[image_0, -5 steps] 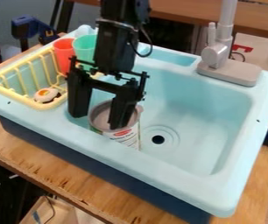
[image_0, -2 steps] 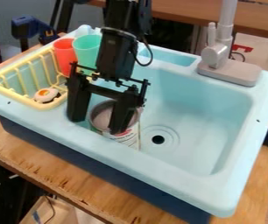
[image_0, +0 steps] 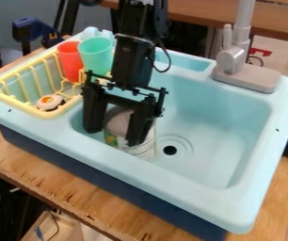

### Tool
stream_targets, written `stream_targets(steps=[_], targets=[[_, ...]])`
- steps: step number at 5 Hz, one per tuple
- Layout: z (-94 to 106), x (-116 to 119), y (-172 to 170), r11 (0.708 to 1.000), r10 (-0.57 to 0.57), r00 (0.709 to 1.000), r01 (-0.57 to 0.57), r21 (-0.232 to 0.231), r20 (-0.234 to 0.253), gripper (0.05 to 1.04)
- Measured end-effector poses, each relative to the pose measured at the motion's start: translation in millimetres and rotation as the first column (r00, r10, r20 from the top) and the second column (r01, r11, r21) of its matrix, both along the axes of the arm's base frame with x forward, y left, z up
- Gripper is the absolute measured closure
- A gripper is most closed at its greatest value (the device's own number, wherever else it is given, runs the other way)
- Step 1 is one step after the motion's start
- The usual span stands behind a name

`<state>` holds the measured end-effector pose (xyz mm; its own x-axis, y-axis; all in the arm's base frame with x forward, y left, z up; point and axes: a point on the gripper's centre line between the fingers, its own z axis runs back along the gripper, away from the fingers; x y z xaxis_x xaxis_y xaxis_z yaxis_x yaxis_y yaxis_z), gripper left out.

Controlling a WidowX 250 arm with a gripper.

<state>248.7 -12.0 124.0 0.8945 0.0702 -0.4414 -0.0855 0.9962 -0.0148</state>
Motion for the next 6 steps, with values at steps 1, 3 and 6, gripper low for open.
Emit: stream_targets(steps=[1,3,6], targets=[[-0.3,15,-7,0.997,-0.054,0.995,0.058,-0.04,0.088,0.083],[-3.7,64,-6,0.989,-0.139,0.961,0.147,-0.015,0.238,0.083],[-2.3,80,3,0.984,-0.178,0.959,0.175,0.035,0.221,0.083]])
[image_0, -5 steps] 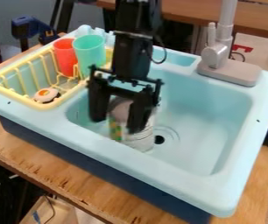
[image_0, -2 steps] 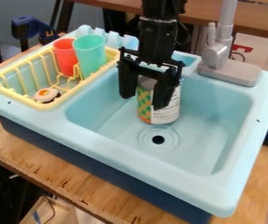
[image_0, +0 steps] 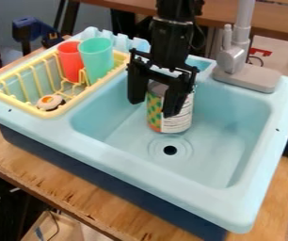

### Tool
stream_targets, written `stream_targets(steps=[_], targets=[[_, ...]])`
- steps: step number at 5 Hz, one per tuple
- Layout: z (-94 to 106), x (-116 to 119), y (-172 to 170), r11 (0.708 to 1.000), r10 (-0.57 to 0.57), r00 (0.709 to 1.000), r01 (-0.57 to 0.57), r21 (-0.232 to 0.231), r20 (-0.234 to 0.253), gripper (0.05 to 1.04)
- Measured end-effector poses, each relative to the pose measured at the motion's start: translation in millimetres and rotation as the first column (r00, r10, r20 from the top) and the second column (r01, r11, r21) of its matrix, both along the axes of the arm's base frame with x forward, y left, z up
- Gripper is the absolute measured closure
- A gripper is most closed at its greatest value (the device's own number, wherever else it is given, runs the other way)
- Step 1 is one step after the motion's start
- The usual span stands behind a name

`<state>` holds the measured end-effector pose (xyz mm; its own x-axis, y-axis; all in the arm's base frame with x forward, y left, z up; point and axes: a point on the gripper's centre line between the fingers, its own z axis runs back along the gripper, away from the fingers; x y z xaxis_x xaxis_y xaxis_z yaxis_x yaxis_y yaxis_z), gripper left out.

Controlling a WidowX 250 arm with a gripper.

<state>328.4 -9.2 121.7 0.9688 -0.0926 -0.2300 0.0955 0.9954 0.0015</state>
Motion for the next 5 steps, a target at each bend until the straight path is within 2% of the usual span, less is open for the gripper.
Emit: stream_targets(steps=[1,2,4,5], targets=[[1.6,-3,0,1.0,0.005,1.0,-0.004,0.004,-0.023,0.083],[18.6,-10,0,1.0,0.021,1.0,-0.021,0.007,0.001,0.083],[53.8,-37,-11,0.999,0.03,0.998,-0.031,0.009,0.057,0.083],[64.0,-49,-21,0.999,0.0,0.996,-0.004,0.042,0.091,0.083]])
